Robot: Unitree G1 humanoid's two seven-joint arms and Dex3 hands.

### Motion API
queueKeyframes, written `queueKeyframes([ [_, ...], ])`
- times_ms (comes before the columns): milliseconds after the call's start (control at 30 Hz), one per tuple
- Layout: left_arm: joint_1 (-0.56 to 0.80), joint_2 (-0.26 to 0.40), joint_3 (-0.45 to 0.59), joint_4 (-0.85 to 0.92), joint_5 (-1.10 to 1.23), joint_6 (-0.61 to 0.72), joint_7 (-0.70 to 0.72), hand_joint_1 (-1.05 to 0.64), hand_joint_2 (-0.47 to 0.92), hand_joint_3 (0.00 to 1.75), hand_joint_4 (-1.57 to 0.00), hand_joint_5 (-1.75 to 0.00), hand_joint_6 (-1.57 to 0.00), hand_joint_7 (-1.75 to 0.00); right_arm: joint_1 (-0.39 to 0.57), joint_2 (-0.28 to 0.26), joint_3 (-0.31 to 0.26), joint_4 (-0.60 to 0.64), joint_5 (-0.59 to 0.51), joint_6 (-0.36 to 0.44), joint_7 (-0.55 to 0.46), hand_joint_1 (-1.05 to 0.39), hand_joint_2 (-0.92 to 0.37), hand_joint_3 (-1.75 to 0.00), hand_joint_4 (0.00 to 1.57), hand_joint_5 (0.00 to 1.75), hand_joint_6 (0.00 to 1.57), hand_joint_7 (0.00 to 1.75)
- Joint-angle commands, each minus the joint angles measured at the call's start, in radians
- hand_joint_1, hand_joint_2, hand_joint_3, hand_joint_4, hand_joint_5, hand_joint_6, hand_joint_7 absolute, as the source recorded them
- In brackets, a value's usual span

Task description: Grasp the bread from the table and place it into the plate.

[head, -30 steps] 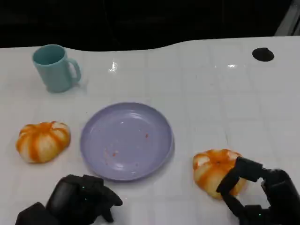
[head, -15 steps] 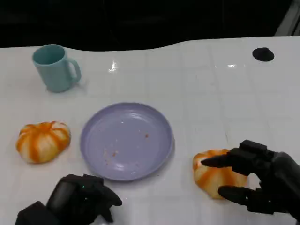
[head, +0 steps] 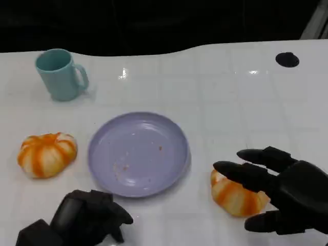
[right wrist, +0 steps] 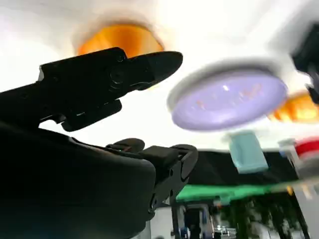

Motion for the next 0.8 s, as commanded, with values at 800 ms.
queueKeyframes([
  [800, 0.012, 0.01, 0.004, -0.017, 0.007, 0.003, 0.013, -1.05, 0.92, 0.15, -1.26, -1.11, -1.41, -0.52, -0.208, -0.028, 0.257, 0.284, -0.247, 0.215, -0.128, -0.61, -0.92, -0.02, 0.06, 0.24, 0.24, 0.01],
])
